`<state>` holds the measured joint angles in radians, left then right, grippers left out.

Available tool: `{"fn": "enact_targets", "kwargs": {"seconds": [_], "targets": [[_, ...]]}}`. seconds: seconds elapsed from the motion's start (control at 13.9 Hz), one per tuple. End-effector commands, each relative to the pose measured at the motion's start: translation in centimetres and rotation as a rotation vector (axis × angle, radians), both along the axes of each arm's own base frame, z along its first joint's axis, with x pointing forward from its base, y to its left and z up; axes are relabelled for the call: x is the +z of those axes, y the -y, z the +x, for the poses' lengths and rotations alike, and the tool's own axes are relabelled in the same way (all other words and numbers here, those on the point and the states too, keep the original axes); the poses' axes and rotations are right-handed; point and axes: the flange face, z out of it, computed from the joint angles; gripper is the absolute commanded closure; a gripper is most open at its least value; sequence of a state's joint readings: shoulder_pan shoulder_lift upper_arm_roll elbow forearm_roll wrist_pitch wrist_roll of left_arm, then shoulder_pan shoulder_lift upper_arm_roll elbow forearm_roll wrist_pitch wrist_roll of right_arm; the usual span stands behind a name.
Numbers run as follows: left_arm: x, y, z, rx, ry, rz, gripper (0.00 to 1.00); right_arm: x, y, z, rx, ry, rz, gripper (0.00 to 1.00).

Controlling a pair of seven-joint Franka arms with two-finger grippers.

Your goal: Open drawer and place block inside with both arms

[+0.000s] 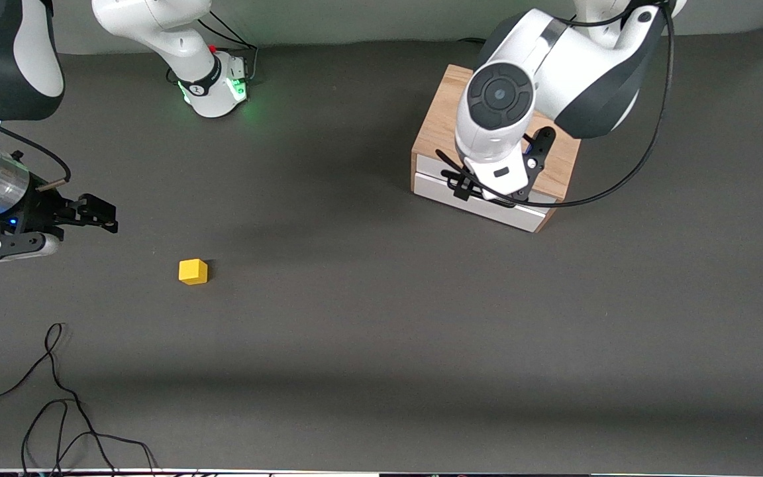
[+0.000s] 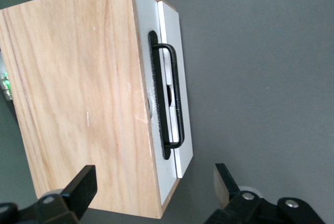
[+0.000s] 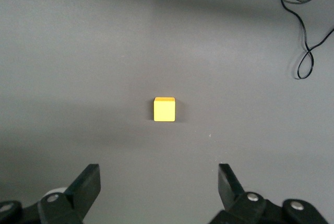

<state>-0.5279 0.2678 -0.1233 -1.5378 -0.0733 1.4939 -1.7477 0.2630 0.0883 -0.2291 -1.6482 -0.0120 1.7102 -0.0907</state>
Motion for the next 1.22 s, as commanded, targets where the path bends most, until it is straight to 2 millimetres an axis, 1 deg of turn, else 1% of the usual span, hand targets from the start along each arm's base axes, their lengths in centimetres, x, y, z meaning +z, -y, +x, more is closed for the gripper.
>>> {"fn": "enact_targets", "kwargs": {"seconds": [0.0, 0.14, 0.43, 0.57, 0.65, 0.79, 1.15], "targets": [[-2.0, -0.3, -0.2, 0.013, -0.012, 0.006, 0.00, 0.1, -0.2, 0.4, 0.001, 0.012, -0.016, 0.00], [-4.3, -0.5, -0.1, -0.005, 0.001, -0.006, 0.00, -1.5, -0.2, 0.5, -0.005, 0.002, -0.016, 0.00], [-8.2, -1.2, 0.2, -0.016, 0.041, -0.023, 0.00, -2.3, -0.2, 0.6, -0.008, -0.009, -0.017, 0.00], [-9.5, -2.1, 0.7, -0.013, 0.060, -0.030, 0.00, -2.9, -0.2, 0.7, -0.006, -0.021, -0.020, 0.00], [-10.0, -2.1, 0.8, -0.017, 0.069, -0.027, 0.00, -3.0, -0.2, 0.7, -0.007, -0.024, -0.021, 0.00], [-11.7, -2.6, 1.6, -0.009, 0.065, -0.017, 0.00, -3.1, -0.2, 0.6, -0.008, -0.027, -0.020, 0.00], [-14.7, -2.4, 2.3, -0.009, 0.069, -0.017, 0.00, -3.4, -0.1, 0.8, -0.005, -0.028, -0.022, 0.00]]}}
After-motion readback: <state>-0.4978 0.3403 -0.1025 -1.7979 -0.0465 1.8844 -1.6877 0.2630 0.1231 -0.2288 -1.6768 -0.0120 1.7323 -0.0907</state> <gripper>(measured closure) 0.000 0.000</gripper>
